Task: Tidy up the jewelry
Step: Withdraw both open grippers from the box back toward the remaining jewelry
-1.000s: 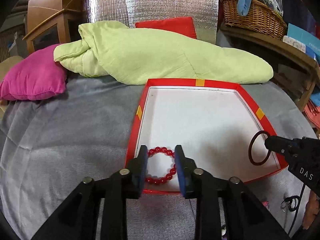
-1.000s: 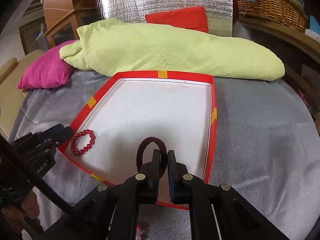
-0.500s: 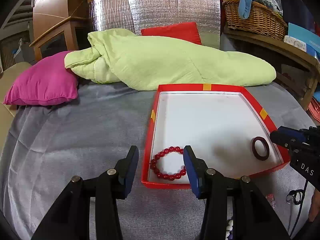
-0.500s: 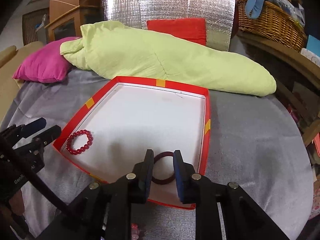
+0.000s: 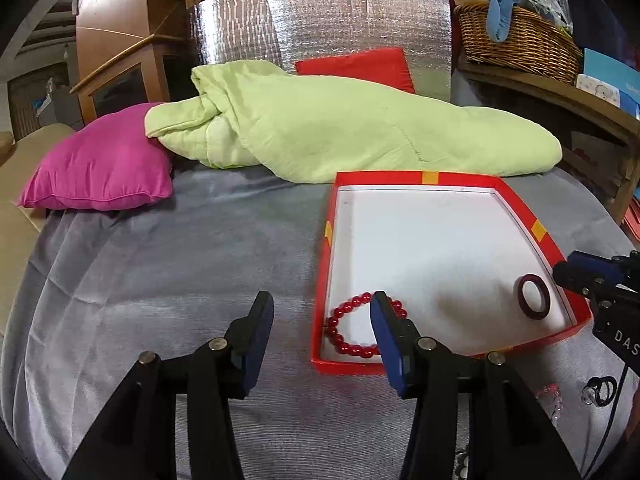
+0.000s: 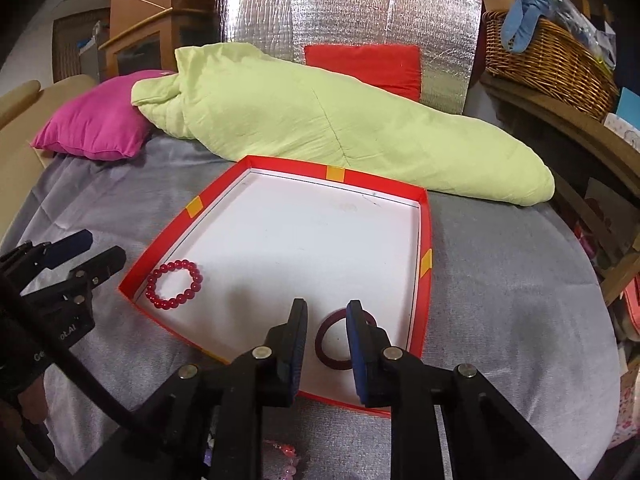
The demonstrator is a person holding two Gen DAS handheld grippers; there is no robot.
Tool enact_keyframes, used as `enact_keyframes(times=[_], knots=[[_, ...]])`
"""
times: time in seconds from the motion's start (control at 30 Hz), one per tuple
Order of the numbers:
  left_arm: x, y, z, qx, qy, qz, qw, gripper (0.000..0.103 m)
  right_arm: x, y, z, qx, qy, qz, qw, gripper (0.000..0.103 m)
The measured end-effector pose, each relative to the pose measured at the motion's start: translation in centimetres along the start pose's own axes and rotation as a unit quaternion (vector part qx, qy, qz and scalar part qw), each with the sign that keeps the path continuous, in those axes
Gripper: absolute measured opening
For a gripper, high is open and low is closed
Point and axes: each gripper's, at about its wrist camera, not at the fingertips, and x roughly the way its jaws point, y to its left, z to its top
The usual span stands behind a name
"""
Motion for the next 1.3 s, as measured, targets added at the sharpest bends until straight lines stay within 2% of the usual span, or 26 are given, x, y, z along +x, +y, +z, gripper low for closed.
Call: enact_keyframes(times=[0.1, 0.17, 0.2, 0.27, 0.3, 0.33, 0.6, 1.3], knots=[[-0.3, 0.3, 0.1, -0.006, -0.001, 0.016, 0.9999, 0.061, -0.1, -0.4, 0.1, 0.005, 0.004, 0.002, 1.0, 0.023], [-0.6, 0.6, 0.2, -0.008, -0.002, 0.025, 0.9996, 0.061, -0.3, -0.9, 0.0, 0.014, 0.007, 0.005, 1.0, 0.023], [-0.8, 0.7, 0.2, -0.009, -0.002, 0.031, 0.9995, 0.061, -0.4, -1.1, 0.0, 0.018, 0.009, 0.006, 1.0, 0.026], [-1.2, 0.8, 0.1, -0.011, 0.002, 0.041, 0.9991, 0.062, -0.6, -1.6, 0.0, 0.026, 0.013, 0.009, 1.0, 0.038], [-1.4, 0.9, 0.0, -0.01, 0.005, 0.045, 0.9989, 0.062, -0.7, -1.9, -0.1, 0.031, 0.013, 0.013, 0.999, 0.048], [-1.4, 1.0, 0.0, -0.01, 0.007, 0.048, 0.9988, 0.062, -1.0, -2.1, -0.1, 0.036, 0.011, 0.016, 0.999, 0.051], [-2.7, 1.1, -0.9, 0.004, 0.019, 0.074, 0.9971, 0.062, -1.8, -2.8, -0.7, 0.046, 0.022, 0.039, 0.998, 0.051], [-5.0, 2.2, -2.7, 0.026, 0.027, 0.089, 0.9954, 0.062, -2.3, -3.9, -2.3, 0.042, 0.058, 0.068, 0.995, 0.051]])
